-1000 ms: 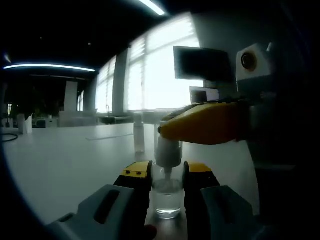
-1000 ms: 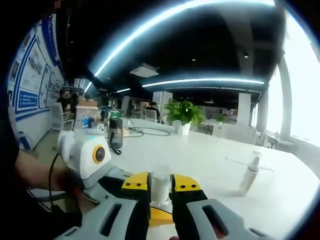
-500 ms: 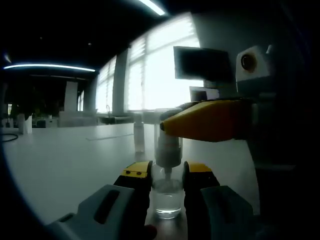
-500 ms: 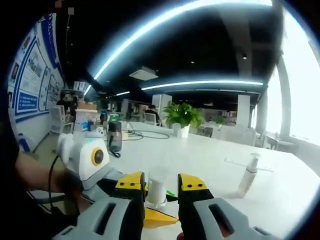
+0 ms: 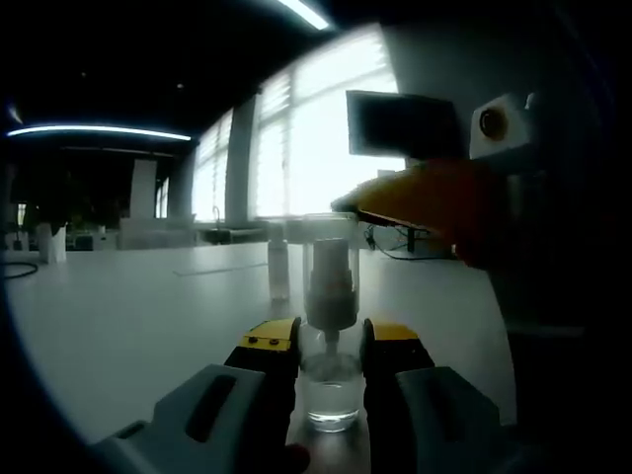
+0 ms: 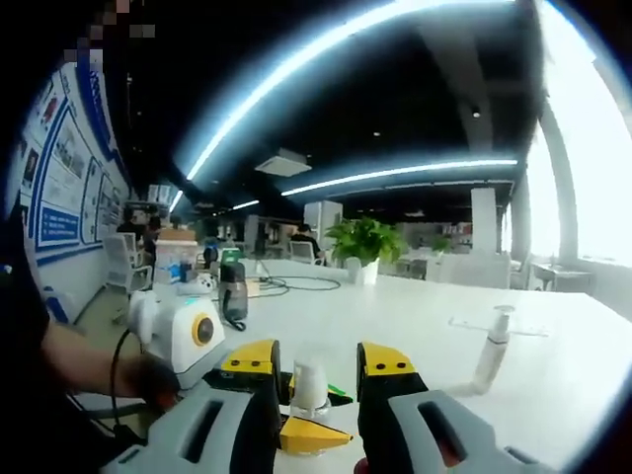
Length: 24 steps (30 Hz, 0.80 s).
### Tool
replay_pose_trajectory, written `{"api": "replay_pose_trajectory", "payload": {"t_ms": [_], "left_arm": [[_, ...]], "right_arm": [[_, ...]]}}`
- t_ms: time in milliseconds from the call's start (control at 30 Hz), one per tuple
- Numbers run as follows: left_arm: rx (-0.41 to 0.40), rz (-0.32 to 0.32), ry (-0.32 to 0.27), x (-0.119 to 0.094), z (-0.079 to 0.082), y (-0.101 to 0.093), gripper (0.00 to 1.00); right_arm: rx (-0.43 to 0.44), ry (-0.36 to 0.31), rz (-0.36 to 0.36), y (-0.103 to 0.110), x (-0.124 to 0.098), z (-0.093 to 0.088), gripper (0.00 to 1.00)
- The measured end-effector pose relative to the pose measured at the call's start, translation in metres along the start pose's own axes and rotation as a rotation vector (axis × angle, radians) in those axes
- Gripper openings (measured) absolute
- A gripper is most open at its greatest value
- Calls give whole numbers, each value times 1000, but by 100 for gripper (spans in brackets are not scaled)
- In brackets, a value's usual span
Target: Clamp pump bottle remove cover press pump head put on cover
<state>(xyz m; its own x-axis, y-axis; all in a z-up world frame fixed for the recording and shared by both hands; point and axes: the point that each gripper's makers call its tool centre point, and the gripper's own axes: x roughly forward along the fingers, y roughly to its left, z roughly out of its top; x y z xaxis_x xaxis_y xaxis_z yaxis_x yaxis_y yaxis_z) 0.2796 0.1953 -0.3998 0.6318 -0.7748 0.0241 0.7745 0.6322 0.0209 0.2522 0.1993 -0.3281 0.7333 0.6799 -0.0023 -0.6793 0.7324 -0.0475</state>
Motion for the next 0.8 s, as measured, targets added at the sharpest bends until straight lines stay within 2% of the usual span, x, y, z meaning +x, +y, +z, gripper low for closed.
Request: {"api": "replay_pose_trajectory", "payload": {"t_ms": [433, 800], "left_arm": [[8, 31, 4, 0, 0, 4, 16], [8, 39, 6, 0, -1, 6, 16]], "right_arm": [[5, -39, -60, -24, -17, 11, 24], [-5, -32, -138, -49, -36, -3, 23]]}}
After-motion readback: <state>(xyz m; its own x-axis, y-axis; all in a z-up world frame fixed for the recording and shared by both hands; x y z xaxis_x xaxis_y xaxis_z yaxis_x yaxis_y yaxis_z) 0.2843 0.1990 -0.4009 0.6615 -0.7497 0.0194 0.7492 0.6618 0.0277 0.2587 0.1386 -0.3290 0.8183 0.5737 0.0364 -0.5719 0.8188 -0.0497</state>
